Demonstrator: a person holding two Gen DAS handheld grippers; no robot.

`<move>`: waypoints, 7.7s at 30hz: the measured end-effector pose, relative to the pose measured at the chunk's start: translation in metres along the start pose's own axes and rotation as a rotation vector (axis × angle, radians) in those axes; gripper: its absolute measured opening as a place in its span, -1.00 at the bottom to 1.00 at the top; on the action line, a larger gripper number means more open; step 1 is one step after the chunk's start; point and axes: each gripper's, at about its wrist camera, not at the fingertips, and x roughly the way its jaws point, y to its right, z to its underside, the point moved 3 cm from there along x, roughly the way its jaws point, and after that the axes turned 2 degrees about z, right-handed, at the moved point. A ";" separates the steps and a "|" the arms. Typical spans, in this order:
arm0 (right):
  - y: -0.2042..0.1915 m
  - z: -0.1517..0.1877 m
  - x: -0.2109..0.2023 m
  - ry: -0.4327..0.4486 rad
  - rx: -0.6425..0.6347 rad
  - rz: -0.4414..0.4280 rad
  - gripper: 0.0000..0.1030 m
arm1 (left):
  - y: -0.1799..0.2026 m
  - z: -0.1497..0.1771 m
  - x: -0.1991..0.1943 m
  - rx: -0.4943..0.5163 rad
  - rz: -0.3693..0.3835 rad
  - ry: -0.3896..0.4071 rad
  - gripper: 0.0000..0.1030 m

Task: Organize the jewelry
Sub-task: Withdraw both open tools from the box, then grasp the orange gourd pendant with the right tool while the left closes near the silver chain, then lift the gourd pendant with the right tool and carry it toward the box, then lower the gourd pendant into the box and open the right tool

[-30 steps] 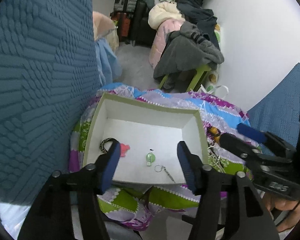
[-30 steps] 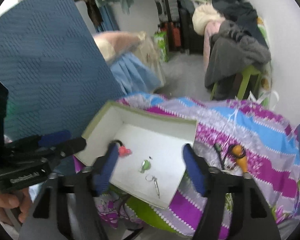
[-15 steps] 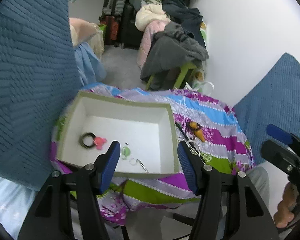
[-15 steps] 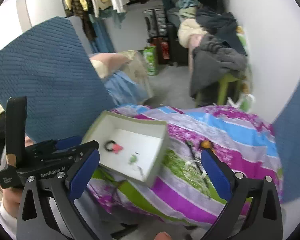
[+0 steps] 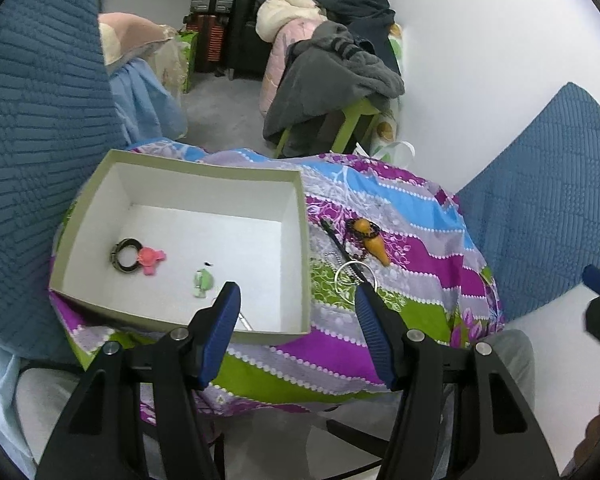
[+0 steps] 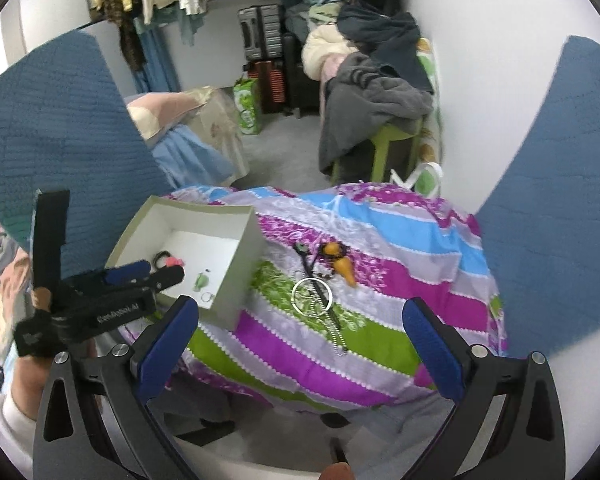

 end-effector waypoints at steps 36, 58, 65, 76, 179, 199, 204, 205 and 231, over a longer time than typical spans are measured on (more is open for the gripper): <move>0.110 0.019 0.104 -0.081 0.061 -0.036 0.99 | 0.094 0.018 0.126 0.059 0.151 -0.129 -0.03; 0.096 0.015 0.286 -0.276 -0.068 -0.352 -0.13 | 0.080 0.023 0.199 0.031 0.148 -0.172 -0.40; 0.087 0.012 0.312 -0.291 -0.126 -0.364 -0.29 | 0.085 0.024 0.203 0.052 0.173 -0.172 -0.44; 0.096 0.018 0.299 -0.290 -0.123 -0.354 -0.47 | 0.102 0.026 0.219 0.167 0.089 -0.149 -0.46; 0.114 0.005 0.125 -0.412 0.301 -0.039 -0.47 | 0.068 -0.060 0.006 0.012 0.251 -0.052 -0.95; -0.004 -0.098 0.076 -0.217 0.131 -0.126 -0.47 | 0.037 -0.127 -0.083 0.106 0.165 0.122 -1.00; -0.045 -0.094 0.095 -0.243 0.089 -0.172 -0.47 | 0.000 -0.117 -0.082 0.067 0.121 0.111 -1.00; -0.054 -0.091 0.100 -0.250 0.077 -0.179 -0.47 | -0.009 -0.113 -0.081 0.059 0.108 0.107 -1.00; -0.141 -0.006 0.208 -0.435 -0.045 -0.224 -0.34 | -0.103 -0.037 -0.033 -0.093 0.008 -0.038 -1.00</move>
